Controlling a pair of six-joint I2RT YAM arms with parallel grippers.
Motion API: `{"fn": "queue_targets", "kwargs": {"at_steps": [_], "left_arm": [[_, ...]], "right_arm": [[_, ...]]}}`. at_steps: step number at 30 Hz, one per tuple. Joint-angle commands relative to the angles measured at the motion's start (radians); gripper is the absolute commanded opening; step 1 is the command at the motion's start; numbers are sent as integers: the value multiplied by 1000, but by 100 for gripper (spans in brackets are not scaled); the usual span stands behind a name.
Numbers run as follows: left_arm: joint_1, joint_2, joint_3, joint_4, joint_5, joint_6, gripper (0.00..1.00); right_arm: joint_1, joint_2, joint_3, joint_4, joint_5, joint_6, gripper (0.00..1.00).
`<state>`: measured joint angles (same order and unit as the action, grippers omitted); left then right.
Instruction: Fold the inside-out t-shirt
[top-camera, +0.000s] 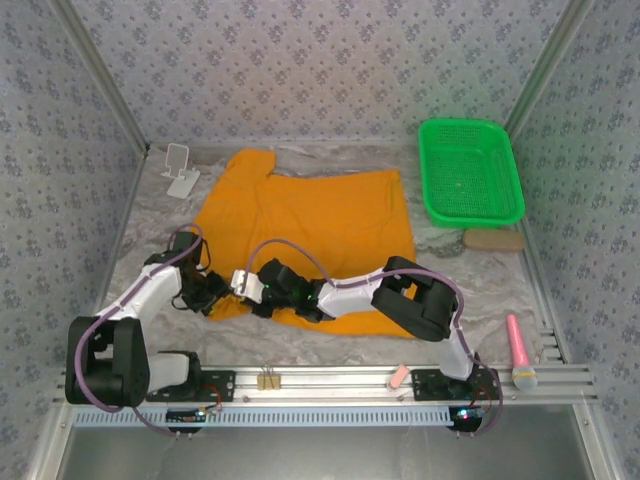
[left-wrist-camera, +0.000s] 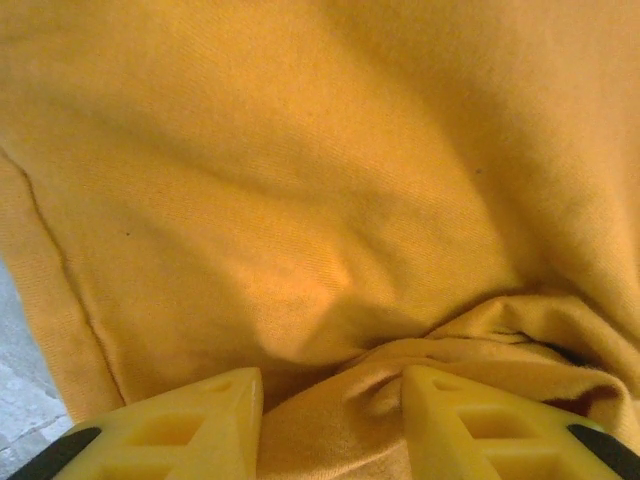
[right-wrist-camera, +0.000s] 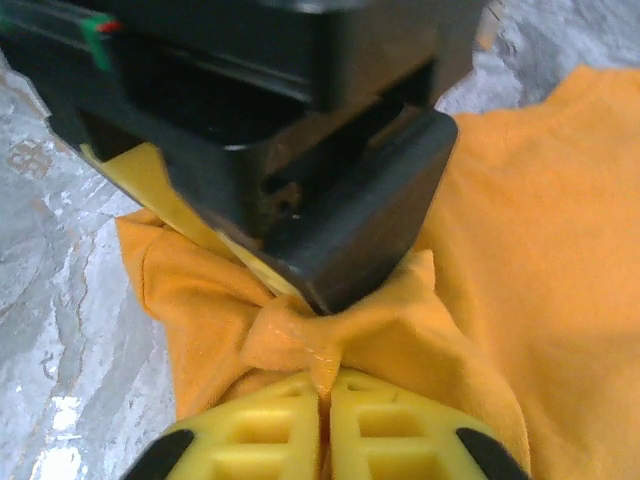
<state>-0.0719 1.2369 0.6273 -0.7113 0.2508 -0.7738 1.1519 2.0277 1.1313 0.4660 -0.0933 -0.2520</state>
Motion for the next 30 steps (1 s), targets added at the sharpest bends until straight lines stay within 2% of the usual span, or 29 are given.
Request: {"fn": "queue_targets", "kwargs": {"at_steps": [1, 7, 11, 13, 15, 16, 19, 23, 26, 30], "left_arm": [[30, -36, 10, -47, 16, 26, 41], [104, -115, 54, -119, -33, 54, 41], [120, -154, 88, -146, -80, 68, 41], [122, -154, 101, -138, -68, 89, 41], [122, -146, 111, -133, -61, 99, 41], [122, -141, 113, -125, -54, 103, 41], [120, -117, 99, -83, -33, 97, 41], [83, -55, 85, -35, -35, 78, 41], [12, 7, 99, 21, -83, 72, 41], [-37, 114, 152, 81, -108, 64, 40]], "right_arm": [[0, -9, 1, -9, -40, -3, 0], [27, -155, -95, -78, -292, -129, 0], [73, -216, -61, -282, -489, -248, 0], [95, -208, -4, -413, -581, -288, 0], [126, -191, 46, -501, -626, -314, 15], [142, -189, 49, -494, -607, -303, 25], [145, -225, -15, -344, -511, -188, 29], [88, -327, -134, -205, -256, -63, 33], [22, -379, -189, -222, -17, 26, 35], [-69, -461, -266, -255, 288, 197, 35]]}}
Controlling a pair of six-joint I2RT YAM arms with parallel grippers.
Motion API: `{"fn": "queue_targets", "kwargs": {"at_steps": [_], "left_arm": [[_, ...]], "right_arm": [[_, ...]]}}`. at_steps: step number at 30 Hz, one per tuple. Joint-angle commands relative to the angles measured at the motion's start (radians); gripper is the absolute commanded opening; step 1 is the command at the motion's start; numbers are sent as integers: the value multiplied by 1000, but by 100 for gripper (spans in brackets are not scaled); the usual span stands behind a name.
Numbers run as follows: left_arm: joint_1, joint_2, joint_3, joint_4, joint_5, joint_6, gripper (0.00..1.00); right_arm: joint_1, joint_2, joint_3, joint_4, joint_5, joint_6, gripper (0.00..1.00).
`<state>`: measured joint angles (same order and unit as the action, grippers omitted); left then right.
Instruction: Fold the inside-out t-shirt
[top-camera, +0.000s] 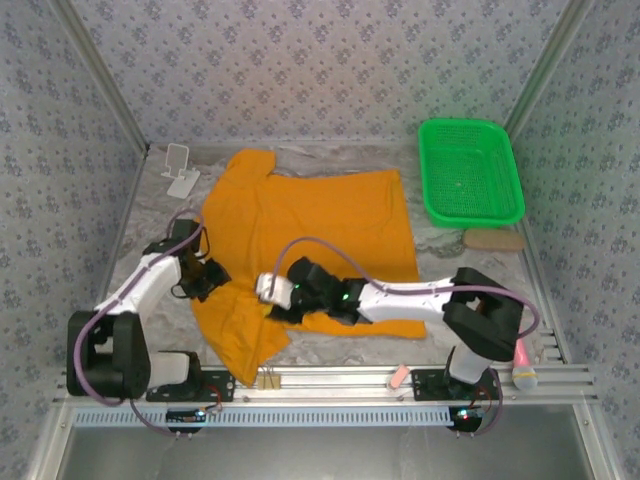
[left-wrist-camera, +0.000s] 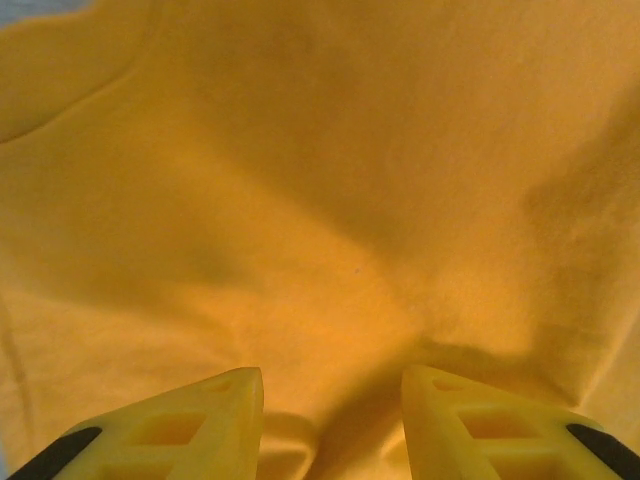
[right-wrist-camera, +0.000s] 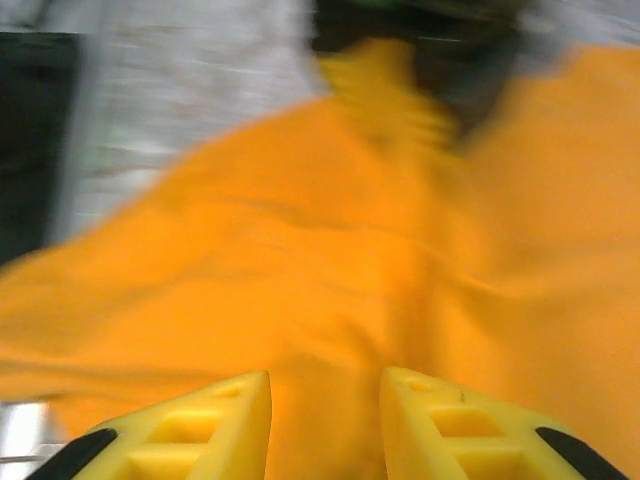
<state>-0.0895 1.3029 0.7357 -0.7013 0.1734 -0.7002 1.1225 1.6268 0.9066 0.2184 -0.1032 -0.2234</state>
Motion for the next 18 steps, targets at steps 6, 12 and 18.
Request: {"fn": "queue_targets", "kwargs": {"at_steps": [6, 12, 18], "left_arm": [[-111, 261, 163, 132, -68, 15, 40], [-127, 419, 277, 154, -115, 30, 40], [-127, 595, 432, 160, -92, 81, 40]], "right_arm": [[-293, -54, -27, -334, 315, 684, 33], [-512, 18, -27, -282, 323, 661, 34], [-707, 208, 92, -289, 139, 698, 32]]}}
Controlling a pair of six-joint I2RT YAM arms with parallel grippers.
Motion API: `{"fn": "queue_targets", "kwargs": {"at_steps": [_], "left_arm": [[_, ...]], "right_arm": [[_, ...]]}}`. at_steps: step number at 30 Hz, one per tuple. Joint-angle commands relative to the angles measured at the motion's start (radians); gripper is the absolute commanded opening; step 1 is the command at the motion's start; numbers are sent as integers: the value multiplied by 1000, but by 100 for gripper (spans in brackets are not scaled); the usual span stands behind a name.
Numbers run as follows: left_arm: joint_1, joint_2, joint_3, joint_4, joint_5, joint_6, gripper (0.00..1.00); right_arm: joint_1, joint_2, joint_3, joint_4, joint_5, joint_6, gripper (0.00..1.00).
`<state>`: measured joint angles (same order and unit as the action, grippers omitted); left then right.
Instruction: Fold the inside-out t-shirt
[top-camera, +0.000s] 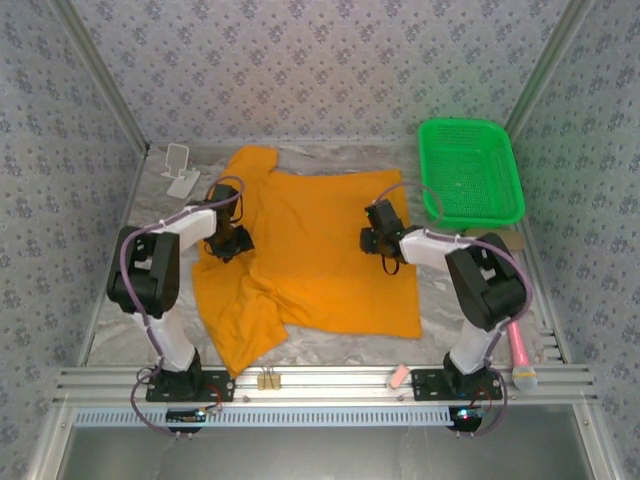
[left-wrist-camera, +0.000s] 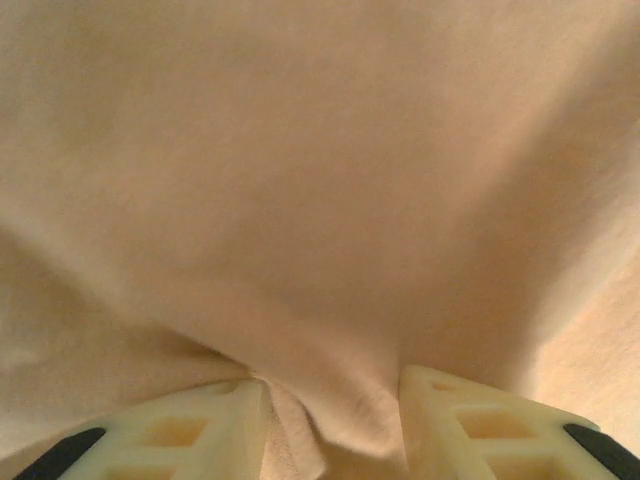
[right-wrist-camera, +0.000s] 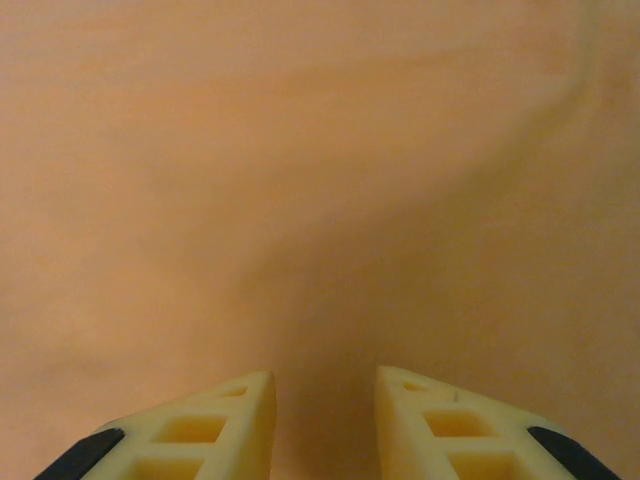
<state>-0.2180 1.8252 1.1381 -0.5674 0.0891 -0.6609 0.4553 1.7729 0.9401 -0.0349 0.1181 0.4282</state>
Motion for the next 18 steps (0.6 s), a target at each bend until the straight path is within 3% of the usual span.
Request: {"fn": "queue_targets", "kwargs": {"at_steps": [1, 5, 12, 18], "left_arm": [[2, 102, 57, 25, -7, 52, 40], [2, 214, 176, -31, 2, 75, 39], [21, 271, 320, -71, 17, 131, 39], [15, 45, 241, -173, 19, 71, 40]], "right_arm": [[-60, 98, 92, -59, -92, 48, 32], [-129, 196, 205, -120, -115, 76, 32], [-187, 259, 386, -165, -141, 8, 34], [-122, 57, 354, -219, -59, -73, 39]]}}
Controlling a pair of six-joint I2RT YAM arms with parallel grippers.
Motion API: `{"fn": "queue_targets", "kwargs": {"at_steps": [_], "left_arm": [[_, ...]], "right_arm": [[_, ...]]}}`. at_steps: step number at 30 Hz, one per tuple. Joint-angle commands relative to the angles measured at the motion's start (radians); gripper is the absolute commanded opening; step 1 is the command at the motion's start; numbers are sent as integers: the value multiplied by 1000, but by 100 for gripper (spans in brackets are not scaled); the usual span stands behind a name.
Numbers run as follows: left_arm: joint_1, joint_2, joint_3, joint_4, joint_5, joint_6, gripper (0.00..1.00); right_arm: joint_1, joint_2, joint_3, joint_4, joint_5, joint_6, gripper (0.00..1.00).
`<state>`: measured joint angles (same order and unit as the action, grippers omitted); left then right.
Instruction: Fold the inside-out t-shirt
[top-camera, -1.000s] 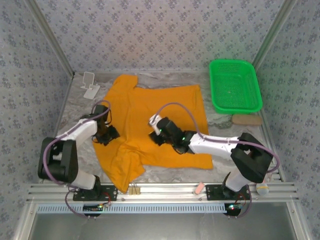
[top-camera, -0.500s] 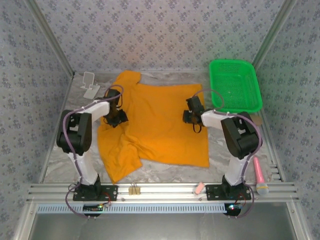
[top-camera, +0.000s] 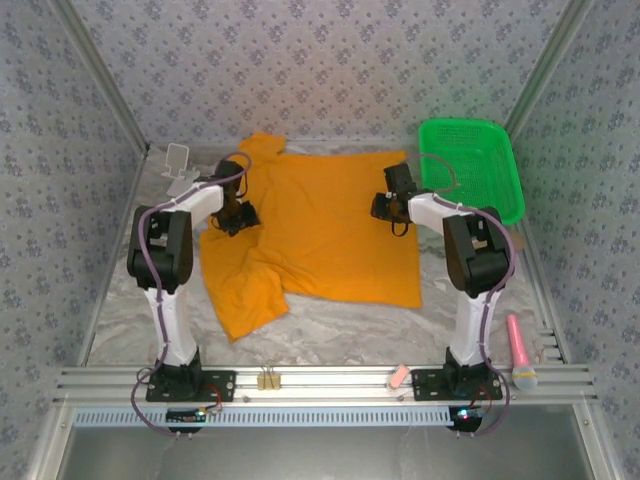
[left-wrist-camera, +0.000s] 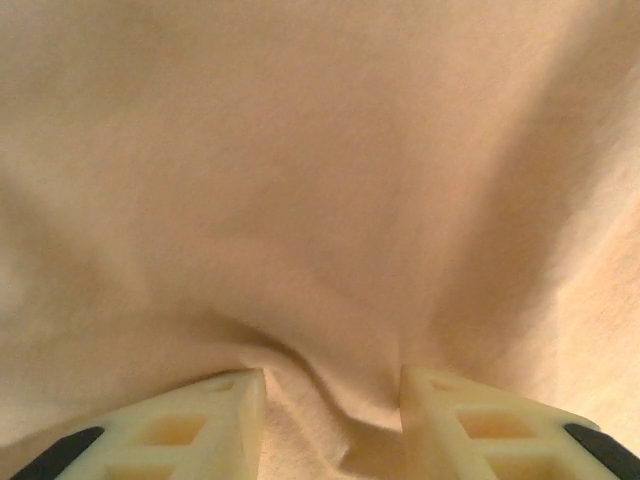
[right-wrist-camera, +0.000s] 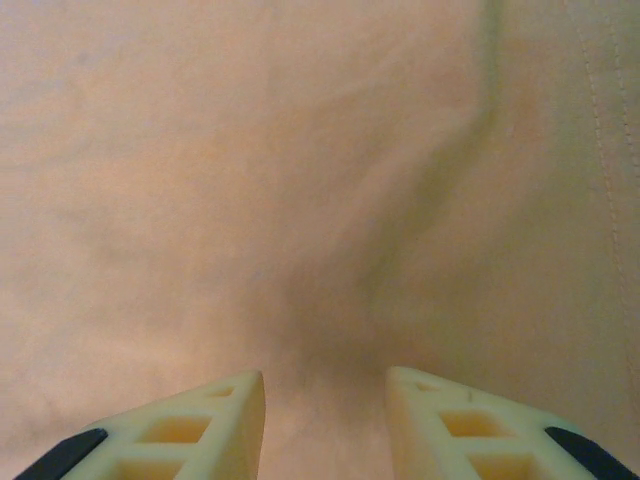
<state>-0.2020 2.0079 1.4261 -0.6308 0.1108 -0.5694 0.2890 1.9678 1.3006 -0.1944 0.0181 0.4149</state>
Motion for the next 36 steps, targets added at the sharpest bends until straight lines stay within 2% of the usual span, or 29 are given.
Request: {"fn": "queue_targets", "kwargs": {"at_steps": [1, 6, 7, 9, 10, 11, 12, 13, 14, 15, 16, 17, 21, 25, 28, 30, 31, 32, 33, 34, 36], "left_arm": [[-5, -197, -91, -137, -20, -48, 40], [-29, -460, -318, -244, -18, -93, 41], [-44, -506, -353, -281, -26, -106, 41], [-82, -590, -422, -360, -71, -197, 42], [-113, -637, -467, -382, -84, -253, 43], [-145, -685, -514, -386, -72, -297, 43], [-167, -721, -555, -391, -60, -335, 44], [-189, -759, -591, -403, -58, -396, 46], [-202, -786, -631, -400, -48, -423, 46], [-210, -810, -658, -397, -50, -432, 48], [-214, -824, -678, -411, -65, -447, 49], [-221, -843, -699, -428, -80, -469, 50], [-267, -917, -807, -390, -71, -551, 50], [-306, -919, -886, -298, -50, -619, 50], [-343, -870, -916, -206, -65, -650, 49], [-346, -826, -921, -171, -71, -659, 46], [-346, -811, -921, -183, -86, -665, 40], [-346, -799, -924, -210, -103, -694, 26], [-347, -799, -937, -211, -105, -713, 16], [-347, -805, -953, -193, -93, -716, 12], [-346, -824, -970, -180, -81, -708, 1]], "right_arm": [[66, -191, -29, -66, 78, -71, 40], [170, -463, -179, -90, 298, -225, 44], [182, -521, -218, -74, 321, -270, 45], [189, -631, -297, -4, 270, -374, 49], [185, -688, -347, 38, 196, -439, 53], [179, -742, -387, 69, 123, -501, 62], [172, -784, -413, 82, 34, -572, 63], [165, -824, -435, 62, -91, -661, 70], [153, -848, -444, -9, -269, -743, 77], [144, -856, -430, -109, -460, -854, 76], [149, -850, -412, -184, -506, -888, 77], [163, -834, -380, -252, -502, -899, 85], [208, -774, -310, -428, -344, -909, 98], [236, -760, -402, -442, -190, -1057, 100], [244, -736, -435, -487, -168, -1191, 100], [278, -736, -445, -559, -196, -1299, 100], [292, -725, -447, -585, -193, -1338, 100], [311, -704, -449, -590, -138, -1361, 96], [326, -680, -455, -599, -94, -1362, 94], [330, -659, -455, -627, -85, -1372, 93], [336, -609, -484, -614, -24, -1365, 84]]}}
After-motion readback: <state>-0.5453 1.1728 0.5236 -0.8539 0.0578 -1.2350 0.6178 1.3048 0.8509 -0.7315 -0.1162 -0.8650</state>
